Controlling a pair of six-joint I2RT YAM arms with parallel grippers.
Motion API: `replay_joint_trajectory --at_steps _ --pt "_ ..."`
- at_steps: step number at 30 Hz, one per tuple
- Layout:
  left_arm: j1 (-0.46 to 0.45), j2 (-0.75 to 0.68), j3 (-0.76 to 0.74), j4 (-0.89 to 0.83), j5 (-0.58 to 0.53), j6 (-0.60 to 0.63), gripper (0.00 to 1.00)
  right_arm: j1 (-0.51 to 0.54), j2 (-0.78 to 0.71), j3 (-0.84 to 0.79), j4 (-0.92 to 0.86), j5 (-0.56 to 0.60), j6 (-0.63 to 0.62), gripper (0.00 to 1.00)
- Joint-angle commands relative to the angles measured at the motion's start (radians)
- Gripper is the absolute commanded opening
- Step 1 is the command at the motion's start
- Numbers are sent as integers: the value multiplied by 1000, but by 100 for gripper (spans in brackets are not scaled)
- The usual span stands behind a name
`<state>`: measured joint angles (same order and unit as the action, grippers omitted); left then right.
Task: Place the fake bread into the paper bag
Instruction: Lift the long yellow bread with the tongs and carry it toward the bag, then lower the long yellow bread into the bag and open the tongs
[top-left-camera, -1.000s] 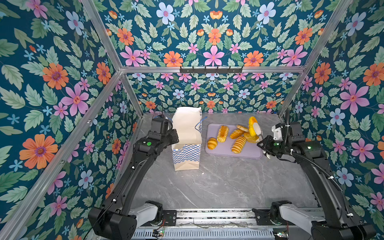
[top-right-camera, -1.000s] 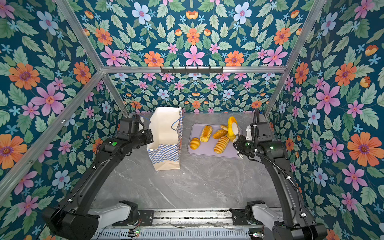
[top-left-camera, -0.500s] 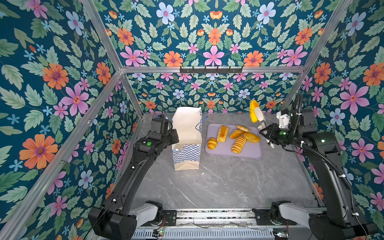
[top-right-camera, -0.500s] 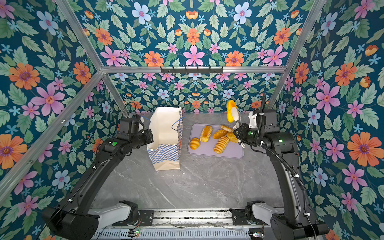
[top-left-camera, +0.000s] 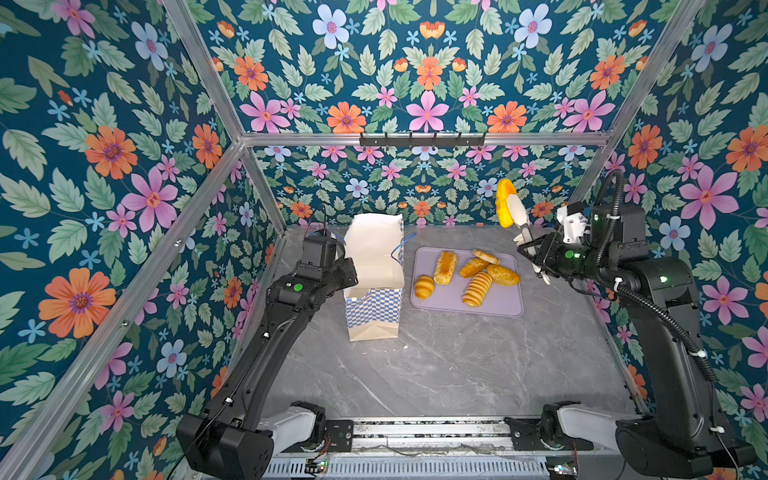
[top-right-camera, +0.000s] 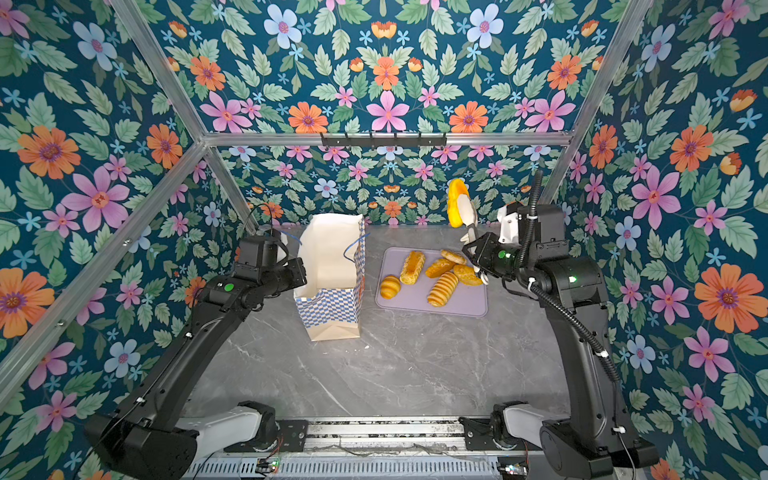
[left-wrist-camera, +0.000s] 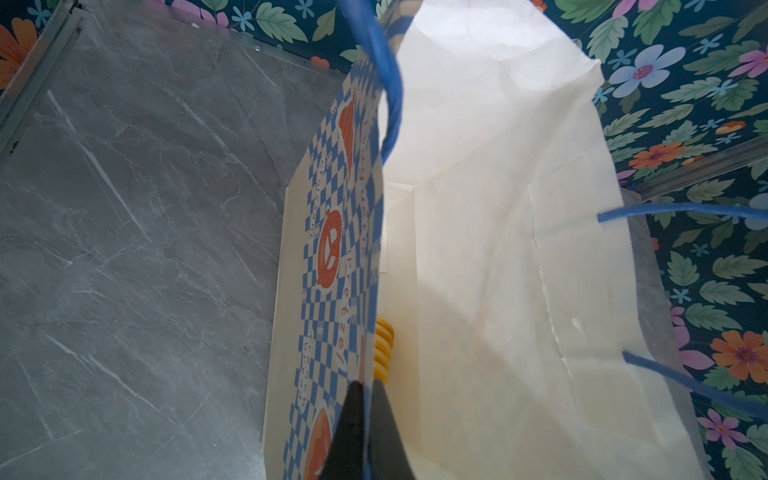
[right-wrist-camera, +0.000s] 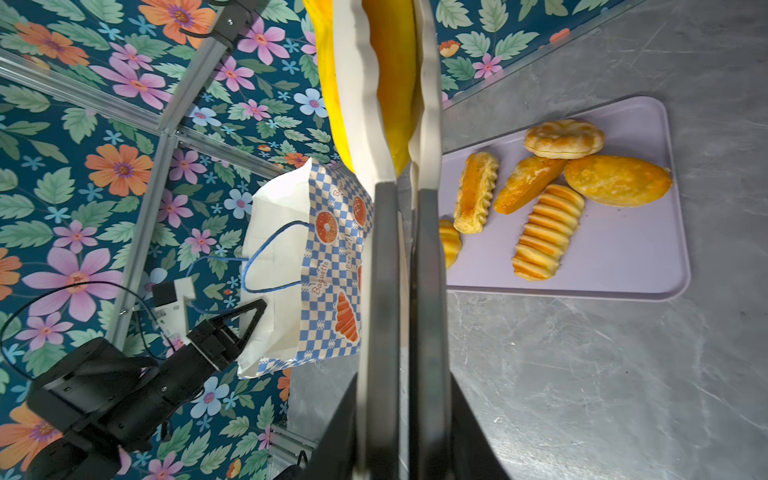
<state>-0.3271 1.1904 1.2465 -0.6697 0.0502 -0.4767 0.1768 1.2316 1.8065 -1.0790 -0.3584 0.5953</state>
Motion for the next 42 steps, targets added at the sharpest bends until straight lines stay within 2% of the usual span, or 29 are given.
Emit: replay_joint_trajectory --at_steps 1,19,29,42 --pt "2 0 10 28 7 -6 4 33 11 29 44 2 17 19" --pt "2 -1 10 21 8 -9 4 341 161 119 104 94 44 19" --pt "2 -7 8 18 5 -9 3 466 282 259 78 115 32 19" --pt "2 -14 -4 19 5 -10 3 597 509 512 11 144 11 19"
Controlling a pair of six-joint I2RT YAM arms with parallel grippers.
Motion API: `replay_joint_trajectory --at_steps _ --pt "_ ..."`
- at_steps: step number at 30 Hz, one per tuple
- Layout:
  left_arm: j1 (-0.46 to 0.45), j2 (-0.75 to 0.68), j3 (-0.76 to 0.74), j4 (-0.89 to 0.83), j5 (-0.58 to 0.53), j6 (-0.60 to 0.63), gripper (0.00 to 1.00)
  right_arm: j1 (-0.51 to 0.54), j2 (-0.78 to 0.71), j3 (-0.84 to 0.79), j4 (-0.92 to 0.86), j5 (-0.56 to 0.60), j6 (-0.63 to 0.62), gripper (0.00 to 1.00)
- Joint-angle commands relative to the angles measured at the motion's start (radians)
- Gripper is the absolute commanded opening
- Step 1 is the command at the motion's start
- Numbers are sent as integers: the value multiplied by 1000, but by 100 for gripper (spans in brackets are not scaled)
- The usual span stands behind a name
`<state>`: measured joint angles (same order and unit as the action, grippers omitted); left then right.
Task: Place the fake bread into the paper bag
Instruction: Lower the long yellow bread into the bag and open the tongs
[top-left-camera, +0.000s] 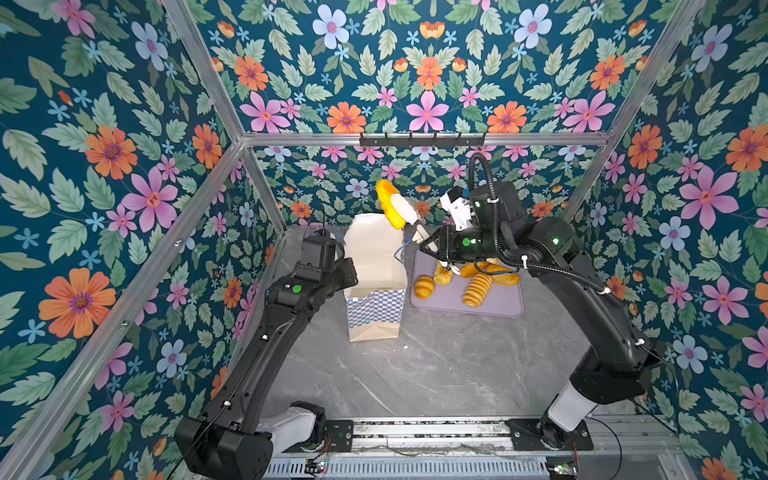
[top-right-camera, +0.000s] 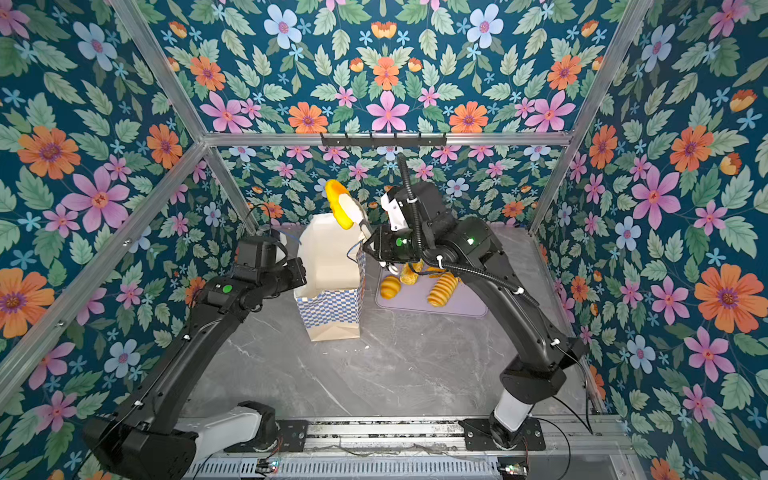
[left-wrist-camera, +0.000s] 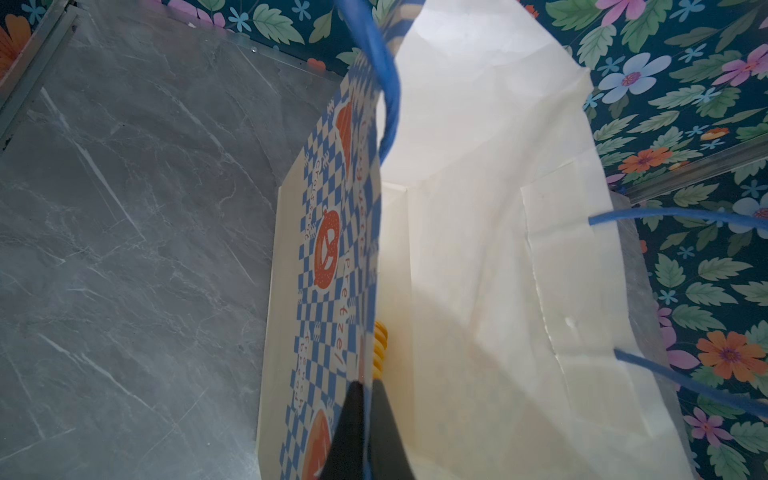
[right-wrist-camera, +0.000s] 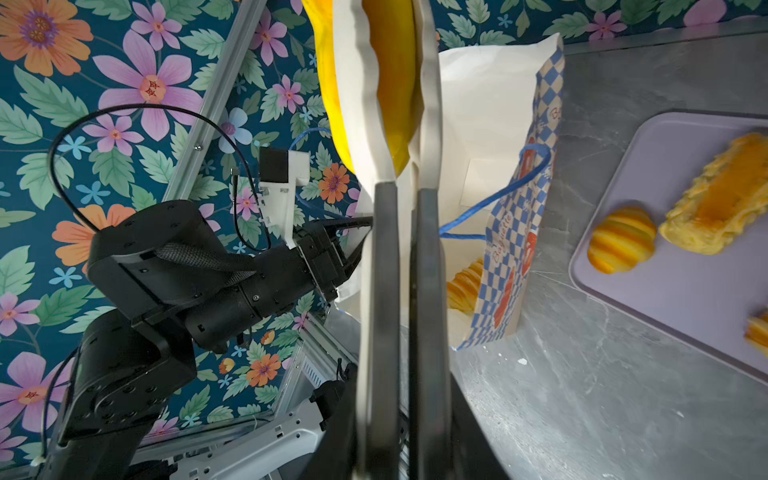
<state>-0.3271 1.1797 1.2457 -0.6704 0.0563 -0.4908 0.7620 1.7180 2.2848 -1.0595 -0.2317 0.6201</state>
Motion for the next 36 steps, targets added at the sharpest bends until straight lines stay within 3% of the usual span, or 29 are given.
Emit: replay_joint_trajectory --at_steps 1,17,30,36 --pt "2 -3 -3 20 -1 4 3 16 35 46 -12 18 -14 19" --pt "2 3 -5 25 -1 6 4 37 170 99 -77 38 -25 21" --pt "2 5 -6 26 0 6 4 38 153 -89 -53 61 -30 22" --pt "2 1 -8 26 -1 5 4 40 147 -103 -46 60 -31 27"
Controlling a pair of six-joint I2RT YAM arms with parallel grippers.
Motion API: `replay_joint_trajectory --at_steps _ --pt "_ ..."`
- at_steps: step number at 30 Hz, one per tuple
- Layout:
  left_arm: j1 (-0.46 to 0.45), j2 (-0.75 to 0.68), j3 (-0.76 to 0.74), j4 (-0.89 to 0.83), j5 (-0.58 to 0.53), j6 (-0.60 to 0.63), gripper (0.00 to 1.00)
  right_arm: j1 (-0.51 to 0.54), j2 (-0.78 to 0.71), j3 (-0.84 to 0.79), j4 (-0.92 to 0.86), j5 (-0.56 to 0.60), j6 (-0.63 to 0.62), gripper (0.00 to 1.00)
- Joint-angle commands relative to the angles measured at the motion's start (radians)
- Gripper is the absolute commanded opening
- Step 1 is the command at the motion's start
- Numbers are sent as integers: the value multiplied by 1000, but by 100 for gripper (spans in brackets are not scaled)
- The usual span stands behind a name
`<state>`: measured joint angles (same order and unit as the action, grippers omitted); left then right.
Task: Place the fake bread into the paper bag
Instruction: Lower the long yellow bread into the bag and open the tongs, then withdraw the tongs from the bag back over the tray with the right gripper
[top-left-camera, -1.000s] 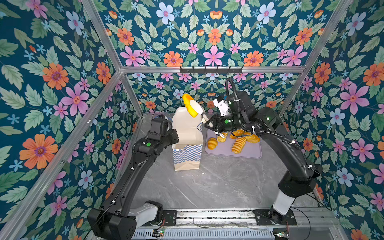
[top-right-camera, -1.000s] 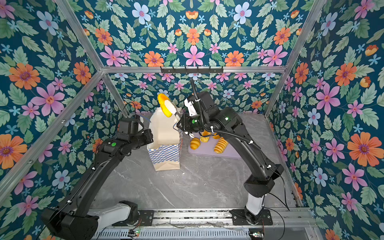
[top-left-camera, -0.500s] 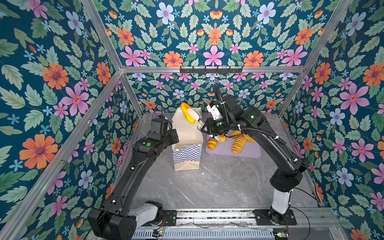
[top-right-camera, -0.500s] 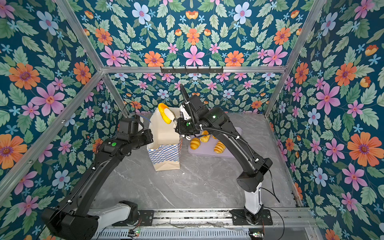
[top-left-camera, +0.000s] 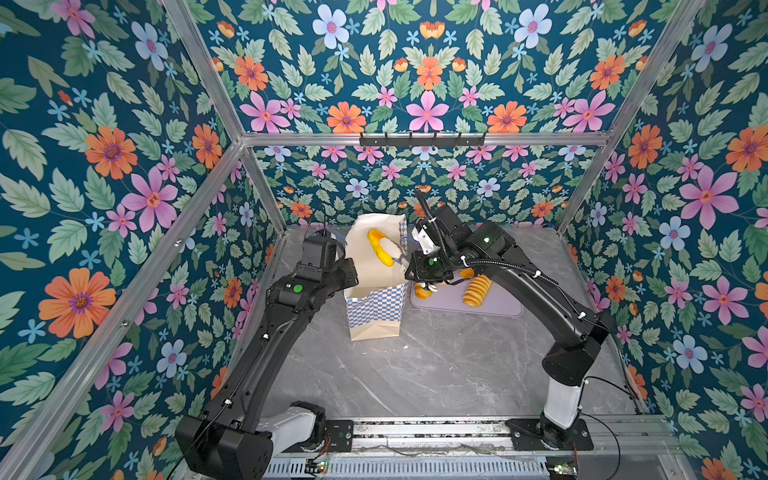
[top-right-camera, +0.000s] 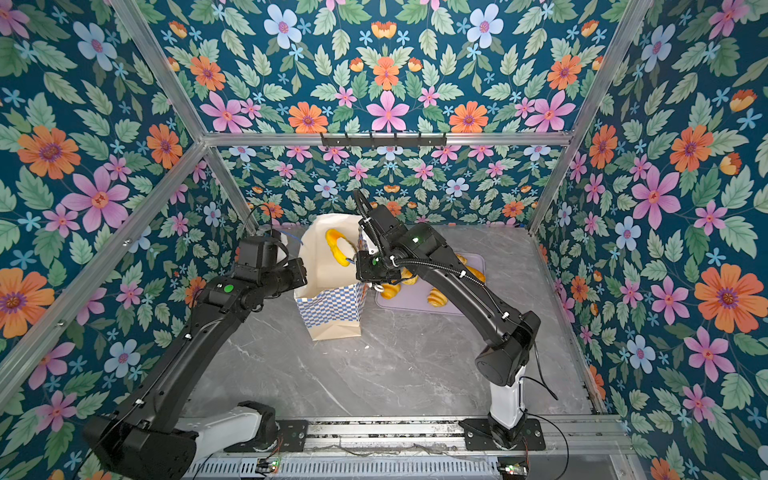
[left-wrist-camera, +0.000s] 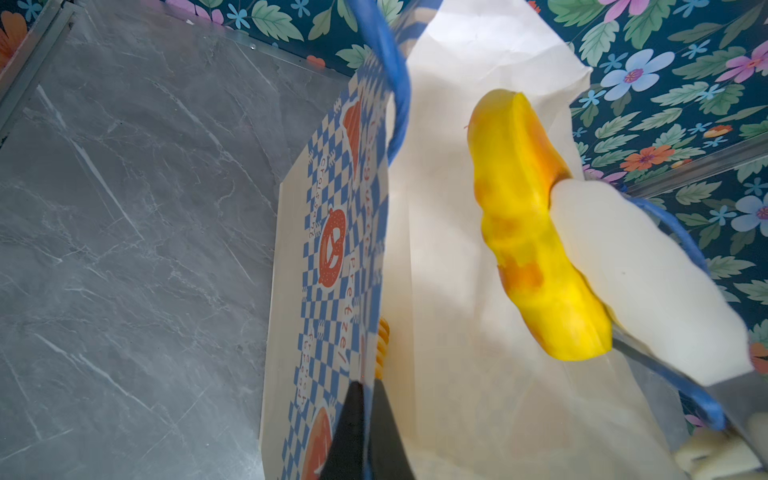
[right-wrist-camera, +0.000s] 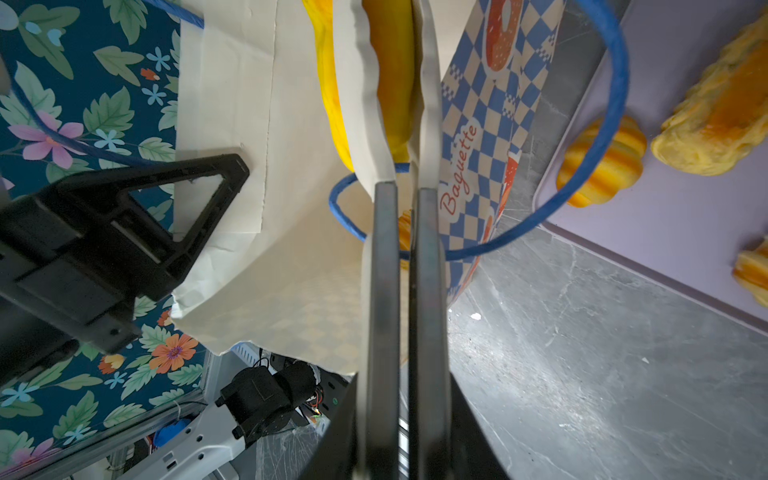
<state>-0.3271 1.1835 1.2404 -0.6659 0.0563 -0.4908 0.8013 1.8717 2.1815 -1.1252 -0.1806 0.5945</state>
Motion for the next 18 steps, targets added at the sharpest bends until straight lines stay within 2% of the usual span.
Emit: replay_joint_trajectory --at_steps 1,8,18 --pt "2 -2 -2 22 -2 5 4 0 -7 -1 21 9 -5 29" --pt "2 -5 -2 22 -3 5 4 3 -18 3 32 7 -9 40" --pt "2 -4 -2 22 -3 4 4 3 -17 53 27 7 -9 38"
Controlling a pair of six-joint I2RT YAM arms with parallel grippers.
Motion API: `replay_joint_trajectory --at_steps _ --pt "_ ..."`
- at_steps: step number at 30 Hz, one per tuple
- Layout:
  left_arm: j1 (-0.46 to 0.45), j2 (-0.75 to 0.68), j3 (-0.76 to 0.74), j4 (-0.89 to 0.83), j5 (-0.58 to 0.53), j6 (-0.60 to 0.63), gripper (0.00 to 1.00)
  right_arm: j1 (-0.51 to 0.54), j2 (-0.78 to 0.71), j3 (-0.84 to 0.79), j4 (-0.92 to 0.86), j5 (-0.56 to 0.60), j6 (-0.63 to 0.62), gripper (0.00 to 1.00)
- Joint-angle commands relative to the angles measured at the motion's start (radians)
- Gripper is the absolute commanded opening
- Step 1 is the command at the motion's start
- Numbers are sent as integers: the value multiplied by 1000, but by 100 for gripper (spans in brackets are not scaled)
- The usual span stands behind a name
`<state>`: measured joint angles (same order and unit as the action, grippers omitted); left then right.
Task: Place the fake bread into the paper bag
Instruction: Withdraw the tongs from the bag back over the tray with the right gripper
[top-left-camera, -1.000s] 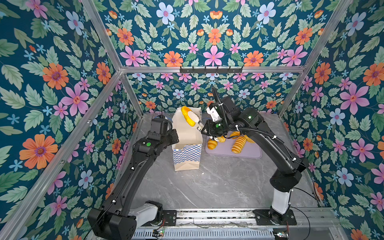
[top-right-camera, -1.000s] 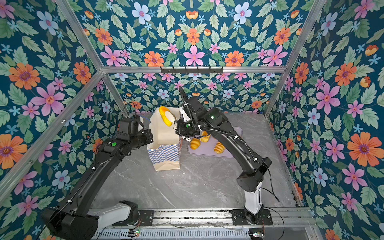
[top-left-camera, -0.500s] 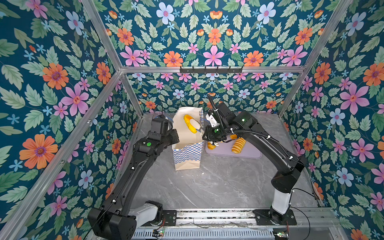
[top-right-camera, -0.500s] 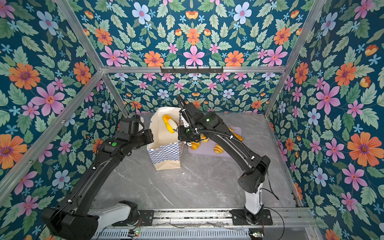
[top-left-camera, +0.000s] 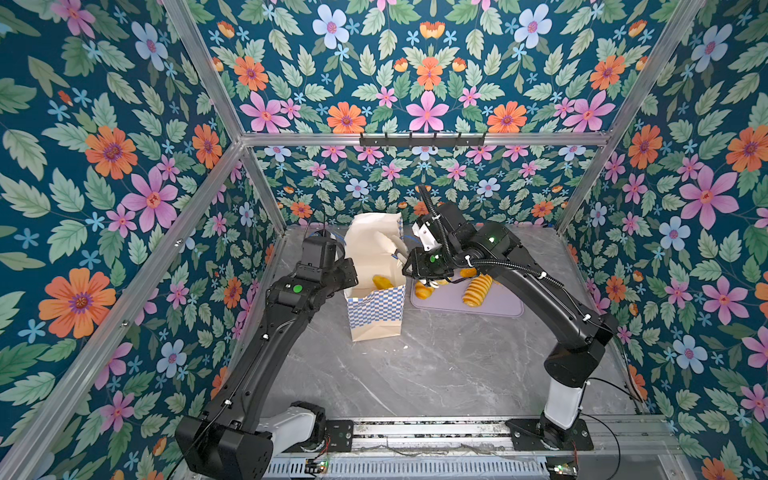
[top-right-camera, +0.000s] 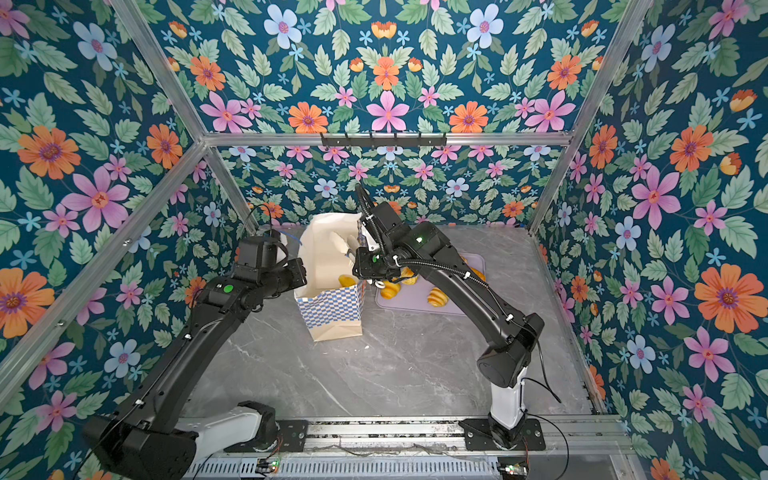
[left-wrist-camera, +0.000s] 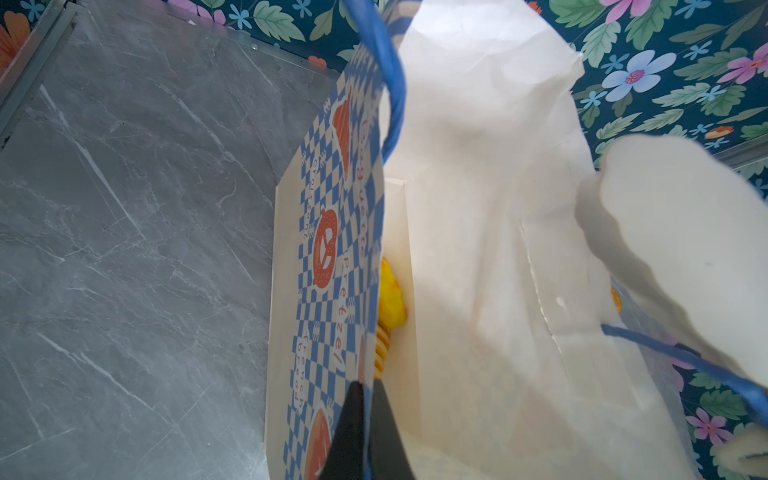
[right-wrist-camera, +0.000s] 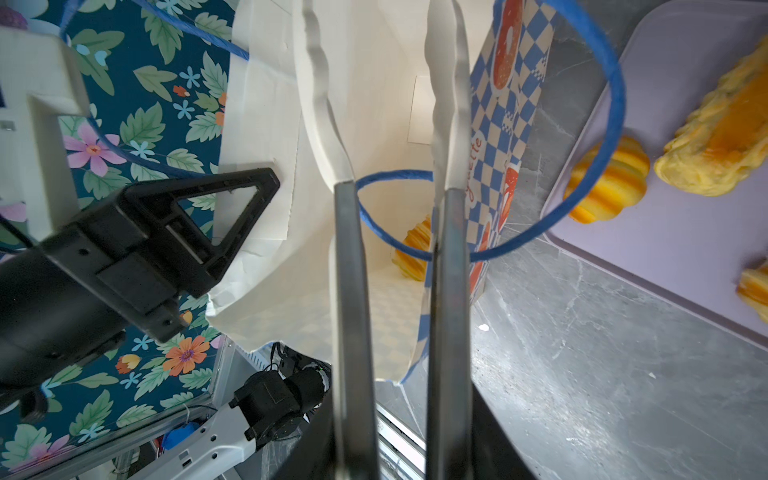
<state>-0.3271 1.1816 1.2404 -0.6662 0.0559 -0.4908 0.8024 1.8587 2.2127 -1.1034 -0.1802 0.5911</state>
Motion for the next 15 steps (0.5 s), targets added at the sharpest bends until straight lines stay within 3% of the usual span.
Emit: replay_joint_trajectory --at_steps 1,15 --pt "1 -3 -2 21 -2 4 5 1 -3 35 1 2 -5 37" --pt "2 0 2 19 -1 2 5 1 -14 239 1 -32 -24 36"
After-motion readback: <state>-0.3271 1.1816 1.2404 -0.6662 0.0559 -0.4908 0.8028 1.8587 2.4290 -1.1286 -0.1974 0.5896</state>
